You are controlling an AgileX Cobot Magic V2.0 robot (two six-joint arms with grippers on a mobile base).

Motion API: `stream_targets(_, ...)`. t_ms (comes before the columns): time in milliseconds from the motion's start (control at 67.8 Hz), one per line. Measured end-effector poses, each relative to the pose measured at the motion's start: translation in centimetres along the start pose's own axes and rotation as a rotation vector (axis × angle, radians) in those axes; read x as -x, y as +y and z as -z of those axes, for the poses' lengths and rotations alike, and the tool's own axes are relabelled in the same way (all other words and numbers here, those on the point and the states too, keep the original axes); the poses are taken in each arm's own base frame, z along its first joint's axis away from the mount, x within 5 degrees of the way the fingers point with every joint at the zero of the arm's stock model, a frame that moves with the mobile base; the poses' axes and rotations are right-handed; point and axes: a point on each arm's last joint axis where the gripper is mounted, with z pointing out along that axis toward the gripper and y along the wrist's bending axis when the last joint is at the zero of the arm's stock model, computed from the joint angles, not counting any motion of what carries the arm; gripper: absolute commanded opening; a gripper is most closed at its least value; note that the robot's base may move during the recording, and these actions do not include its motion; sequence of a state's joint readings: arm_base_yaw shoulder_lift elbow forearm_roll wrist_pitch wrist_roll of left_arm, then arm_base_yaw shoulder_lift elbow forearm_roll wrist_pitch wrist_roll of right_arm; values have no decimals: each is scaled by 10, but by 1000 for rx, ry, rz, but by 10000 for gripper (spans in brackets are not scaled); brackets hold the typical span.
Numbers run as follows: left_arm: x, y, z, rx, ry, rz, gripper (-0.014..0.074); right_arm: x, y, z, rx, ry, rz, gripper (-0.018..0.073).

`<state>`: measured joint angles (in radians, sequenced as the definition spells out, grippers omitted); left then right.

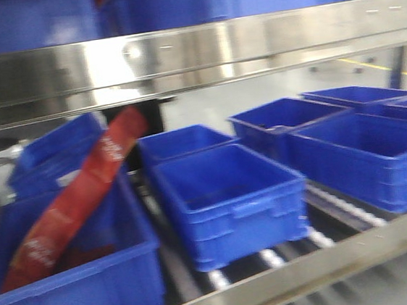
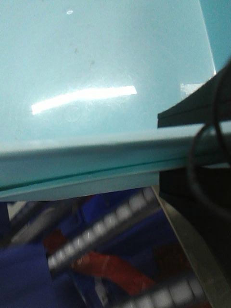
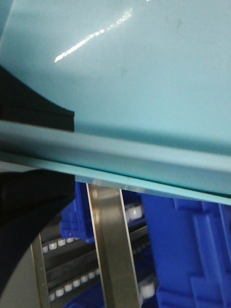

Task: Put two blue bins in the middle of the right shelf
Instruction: 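Turn the base toward the shelf with the red bag bin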

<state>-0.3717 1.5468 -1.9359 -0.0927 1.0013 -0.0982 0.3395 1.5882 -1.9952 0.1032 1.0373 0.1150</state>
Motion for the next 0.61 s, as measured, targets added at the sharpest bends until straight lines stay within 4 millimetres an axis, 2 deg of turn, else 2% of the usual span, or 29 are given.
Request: stream_targets(605, 0, 0, 0, 1, 0, -1, -111, 0, 0, 0, 0, -4, 0, -153)
